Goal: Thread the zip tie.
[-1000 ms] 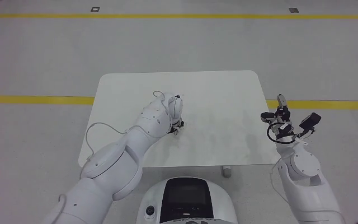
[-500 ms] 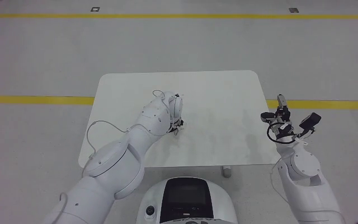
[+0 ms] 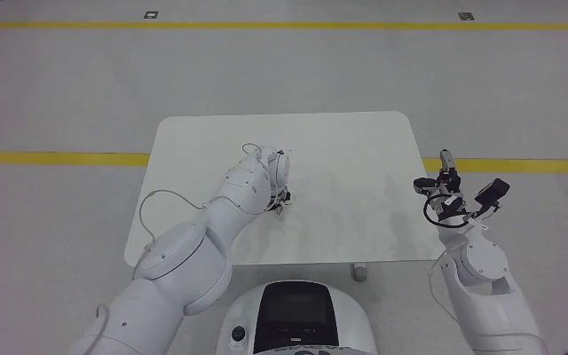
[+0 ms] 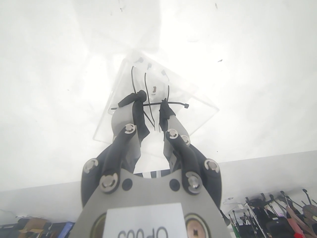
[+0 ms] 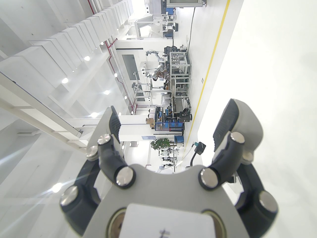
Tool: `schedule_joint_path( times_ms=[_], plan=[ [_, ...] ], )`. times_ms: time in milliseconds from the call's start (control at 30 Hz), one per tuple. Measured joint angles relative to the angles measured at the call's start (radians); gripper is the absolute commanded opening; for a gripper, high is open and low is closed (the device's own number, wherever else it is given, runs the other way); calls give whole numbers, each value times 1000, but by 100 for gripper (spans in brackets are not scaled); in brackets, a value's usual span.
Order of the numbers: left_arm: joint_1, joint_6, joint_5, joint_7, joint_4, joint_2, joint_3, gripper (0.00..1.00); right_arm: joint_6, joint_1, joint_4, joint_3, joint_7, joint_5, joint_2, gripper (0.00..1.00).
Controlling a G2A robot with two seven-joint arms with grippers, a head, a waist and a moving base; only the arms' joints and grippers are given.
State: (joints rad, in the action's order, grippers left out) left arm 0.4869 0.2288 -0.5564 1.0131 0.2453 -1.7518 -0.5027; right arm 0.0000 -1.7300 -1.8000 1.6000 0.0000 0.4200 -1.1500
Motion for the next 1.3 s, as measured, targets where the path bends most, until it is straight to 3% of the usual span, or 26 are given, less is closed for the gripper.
schedule_joint_path(
  times_ms=[133,333,1000,1200,1300],
  plan=[
    [-3,-4,5,2,-12,-5,5,13,0,0,0,0,0,0,0,100],
    [-7,-5,10,2,-27,-11,13,0,0,0,0,0,0,0,0,100],
    [-32,-15,36,-2,-35,-16,26,0,0,0,0,0,0,0,0,100],
    [-24,-19,52,-33,-36,-15,25,20,0,0,0,0,0,0,0,100],
    [-23,-12,52,-44,-36,-15,28,20,0,0,0,0,0,0,0,100]
  ],
)
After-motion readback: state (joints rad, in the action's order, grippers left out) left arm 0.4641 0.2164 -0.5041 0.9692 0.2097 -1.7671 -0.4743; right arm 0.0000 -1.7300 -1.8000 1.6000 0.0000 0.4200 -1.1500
